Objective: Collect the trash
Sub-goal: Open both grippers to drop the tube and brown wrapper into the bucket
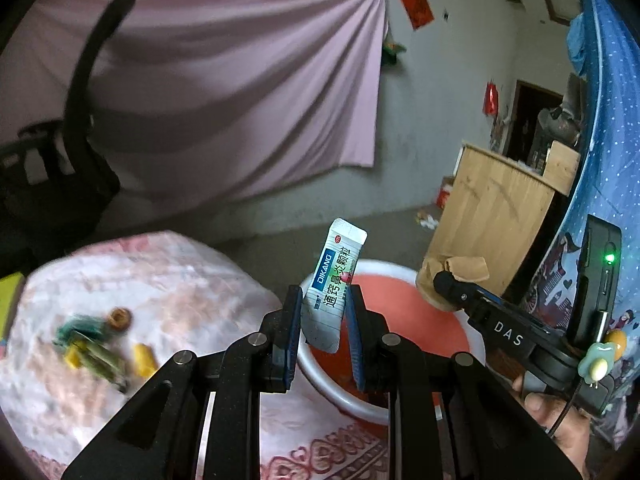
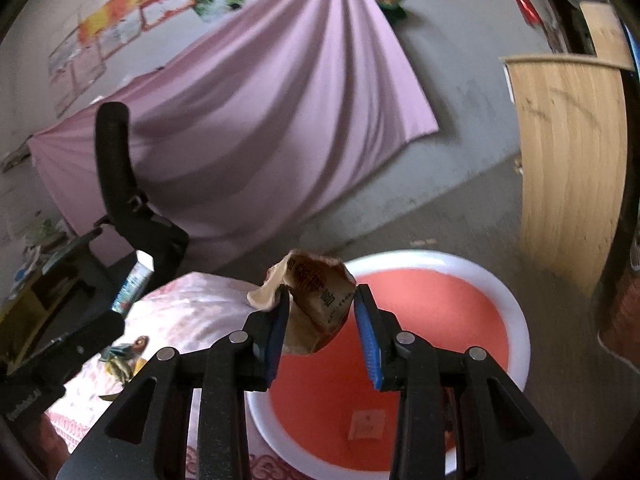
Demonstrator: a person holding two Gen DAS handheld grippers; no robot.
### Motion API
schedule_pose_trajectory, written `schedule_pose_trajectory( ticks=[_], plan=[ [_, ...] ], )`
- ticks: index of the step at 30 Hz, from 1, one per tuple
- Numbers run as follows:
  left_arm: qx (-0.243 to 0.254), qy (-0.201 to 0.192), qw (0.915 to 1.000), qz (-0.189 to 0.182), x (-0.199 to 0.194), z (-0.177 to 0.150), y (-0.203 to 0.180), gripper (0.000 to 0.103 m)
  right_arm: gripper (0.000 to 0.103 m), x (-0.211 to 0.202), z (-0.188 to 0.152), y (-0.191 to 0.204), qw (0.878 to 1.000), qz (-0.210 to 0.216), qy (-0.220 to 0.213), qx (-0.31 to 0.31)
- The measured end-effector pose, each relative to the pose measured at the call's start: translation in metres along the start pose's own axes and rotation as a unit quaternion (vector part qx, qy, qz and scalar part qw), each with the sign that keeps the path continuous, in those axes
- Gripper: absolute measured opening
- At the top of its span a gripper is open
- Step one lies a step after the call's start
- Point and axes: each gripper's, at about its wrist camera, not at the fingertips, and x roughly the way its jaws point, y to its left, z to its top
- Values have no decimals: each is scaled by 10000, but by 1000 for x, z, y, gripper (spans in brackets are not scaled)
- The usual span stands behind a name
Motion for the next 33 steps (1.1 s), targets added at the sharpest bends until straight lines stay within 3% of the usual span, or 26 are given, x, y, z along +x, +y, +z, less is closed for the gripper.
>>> schedule_pose_trajectory(
  ticks=[3, 5, 12, 14, 16, 22, 33],
  plan=[
    [-159, 331, 9993, -66, 17, -1, -1, 18, 38, 4, 1, -9, 9998, -58, 135, 166],
    [-274, 508, 9982, -155, 27, 0, -1, 18, 48, 6, 2, -14, 9994, -68, 195, 269],
    [-523, 867, 9947, -183, 49, 3, -5, 21, 50, 6, 3, -22, 9988, -139, 238, 413],
    [-530, 937, 9941, -148, 52, 3, -4, 33, 50, 5, 4, -24, 9987, -171, 220, 416],
    [-613, 915, 9938, -168, 51, 3, 0, 38, 51, 6, 4, -23, 9988, -186, 220, 408],
    [-855, 852, 9926, -95, 42, 2, 14, 38, 51, 7, 3, -21, 9988, -226, 253, 351],
    [-1040, 303, 9940, 149, 8, 6, 37, 38, 53, 1, 3, -8, 9997, -257, -19, 30]
  ],
)
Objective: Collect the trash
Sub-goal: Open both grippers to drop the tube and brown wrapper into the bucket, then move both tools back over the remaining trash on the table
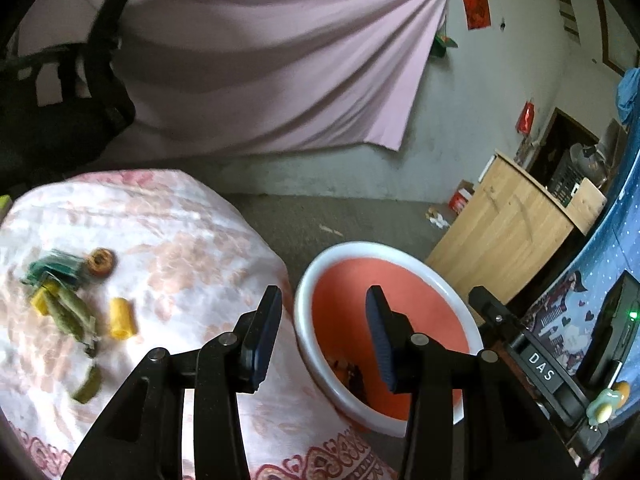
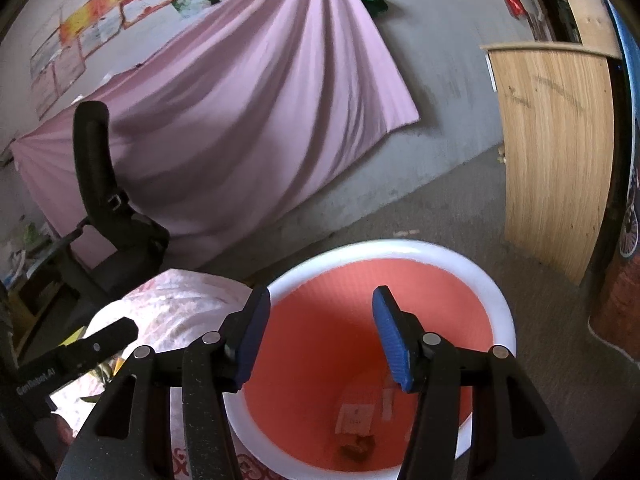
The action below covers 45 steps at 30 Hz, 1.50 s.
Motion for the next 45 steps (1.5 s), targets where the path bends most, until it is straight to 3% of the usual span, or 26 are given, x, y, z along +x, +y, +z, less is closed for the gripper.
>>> schedule_pose_trajectory(
  ticks=[1, 4, 10, 12, 16, 31, 40, 45],
  plan=[
    [18, -98, 9999, 49, -4, 0, 0, 39, 56, -3, 1, 3, 9999, 14, -110, -49],
    [43, -396, 9990, 186, -17, 0, 2, 45, 78, -13, 2, 12, 9989, 88, -433, -167],
    [-40, -979, 9940, 487, -52, 1, 17, 57, 83, -31, 3, 38, 9930, 230, -1035, -512],
    [-58, -1232, 9901, 665, -67, 0, 24, 67, 86, -33, 1, 45, 9909, 284, -1169, -603],
    [-113, -1734, 9800, 970, -95, -5, 40, 100, 103, -36, -4, 63, 9866, 406, -1397, -742],
    [103, -2489, 9509, 1837, -159, -32, 98, 101, 103, -50, -22, 139, 9657, 1074, -1971, -1308],
    [122, -2522, 9437, 2138, -173, -45, 138, 101, 103, -41, -39, 183, 9566, 1358, -1929, -1711],
    [4, -2445, 9439, 2220, -171, -50, 160, 101, 103, -28, -51, 208, 9530, 1328, -1734, -2099]
  ],
)
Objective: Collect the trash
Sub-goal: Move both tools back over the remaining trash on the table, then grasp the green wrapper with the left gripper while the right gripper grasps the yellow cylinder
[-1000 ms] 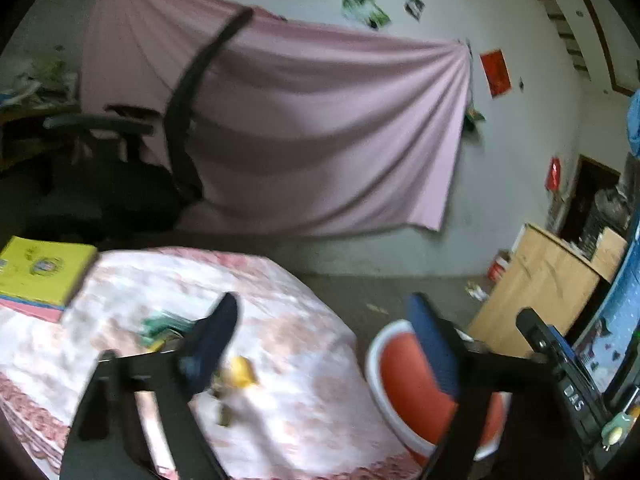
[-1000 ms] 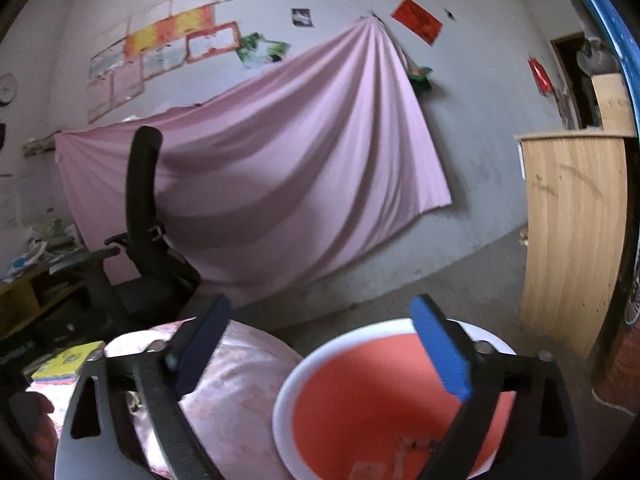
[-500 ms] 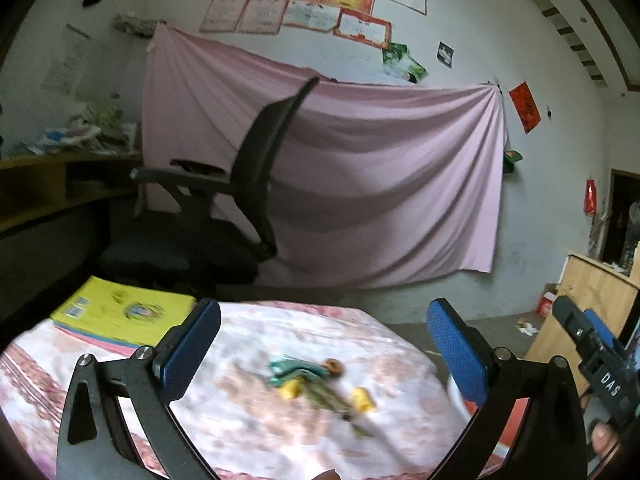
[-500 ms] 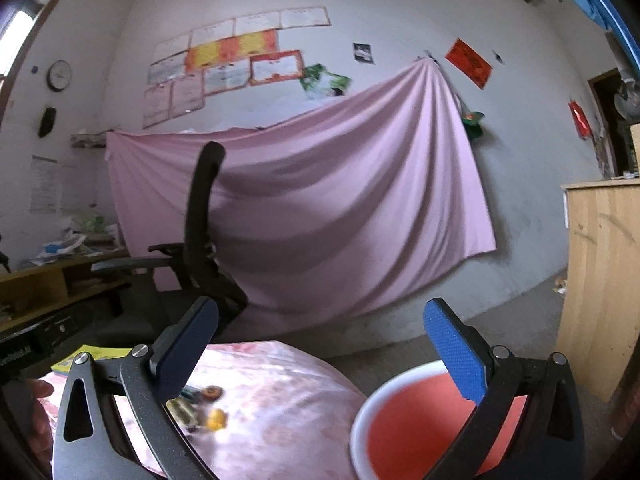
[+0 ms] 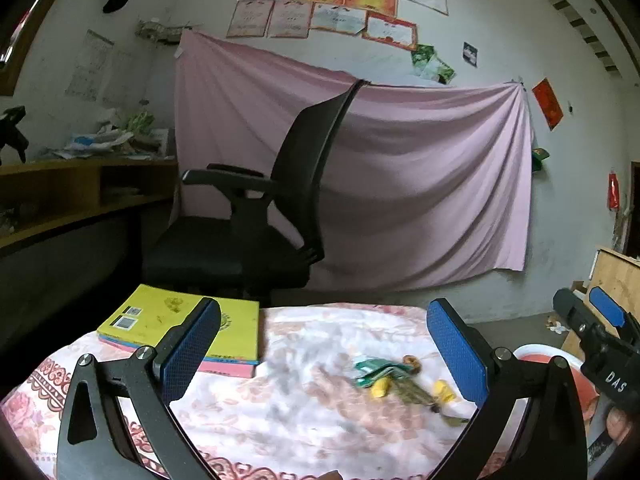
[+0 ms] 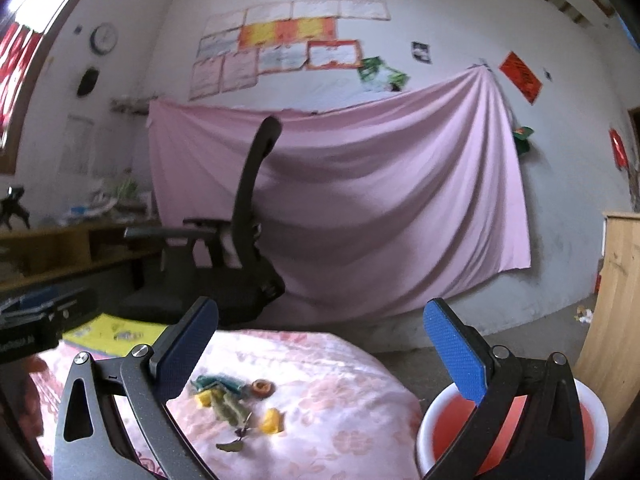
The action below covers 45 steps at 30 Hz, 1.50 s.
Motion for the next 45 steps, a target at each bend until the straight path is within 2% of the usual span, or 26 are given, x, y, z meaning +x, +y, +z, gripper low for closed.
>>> schedule_pose_trajectory(
  ticks=[8, 10, 12, 14, 16, 21, 24, 26, 29, 32, 35, 40, 45],
  plan=[
    [-19, 218, 9997, -56, 19, -10, 14, 101, 103, 21, -8, 12, 9986, 34, 478, -231],
    [50, 420, 9991, -93, 30, -10, 13, 101, 103, 28, -11, 10, 9976, 59, 669, -171],
    [135, 725, 9972, -159, 45, -12, 11, 101, 99, 38, -15, 6, 9953, 108, 962, -75],
    [150, 1027, 9944, -206, 58, -16, 9, 100, 89, 47, -18, 4, 9923, 169, 1225, 9],
    [164, 1277, 9913, -288, 68, -19, 7, 99, 87, 54, -21, 2, 9893, 201, 1442, 55],
    [227, 1903, 9800, -533, 92, -28, -2, 83, 83, 74, -30, 7, 9773, 241, 2106, -15],
    [215, 2243, 9720, -672, 105, -34, -6, 73, 75, 86, -38, 13, 9673, 233, 2521, -144],
    [219, 2410, 9675, -736, 112, -37, -7, 64, 63, 93, -43, 15, 9602, 283, 2771, -199],
    [164, 2614, 9612, -863, 120, -41, -9, 59, 53, 101, -50, 18, 9502, 386, 3083, -230],
    [130, 2814, 9547, -961, 128, -45, -11, 51, 49, 105, -55, 21, 9415, 540, 3317, -257],
    [147, 3017, 9476, -1040, 135, -50, -15, 48, 46, 106, -59, 24, 9345, 678, 3480, -315],
    [142, 3049, 9454, -1140, 140, -50, -19, 47, 35, 111, -65, 24, 9249, 732, 3717, -331],
    [203, 3015, 9453, -1233, 147, -47, -26, 35, 28, 115, -67, 22, 9208, 733, 3822, -260]
  ],
)
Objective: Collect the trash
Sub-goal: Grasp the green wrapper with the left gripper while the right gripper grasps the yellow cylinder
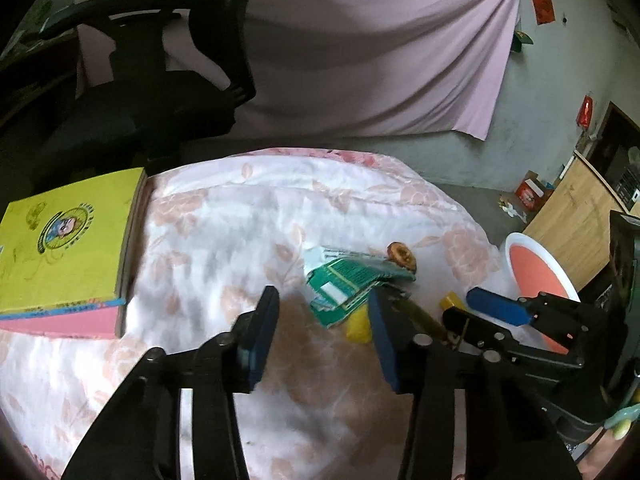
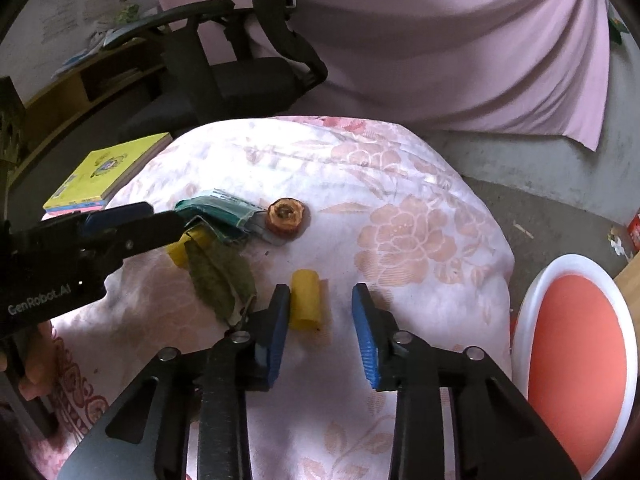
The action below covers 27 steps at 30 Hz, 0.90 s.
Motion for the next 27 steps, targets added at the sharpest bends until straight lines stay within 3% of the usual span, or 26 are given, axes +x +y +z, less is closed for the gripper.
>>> schedule_pose_trajectory(
  ticks=[4, 8, 14, 27],
  plan=[
    [127, 66, 9999, -58, 5, 1, -5, 22, 24, 1, 0, 2, 10000, -17, 43, -63],
    [199, 7, 9998, -58, 4, 1, -7, 16, 14, 1, 0, 3, 9999, 3, 53, -115],
    [140, -14, 9999, -58, 4, -1, -6, 2, 13, 1, 0, 5, 9999, -55, -9, -135],
    [99, -252, 9995, -140, -10, -6, -4, 0, 13, -12, -1, -2, 9993, 22, -364, 75]
  ],
)
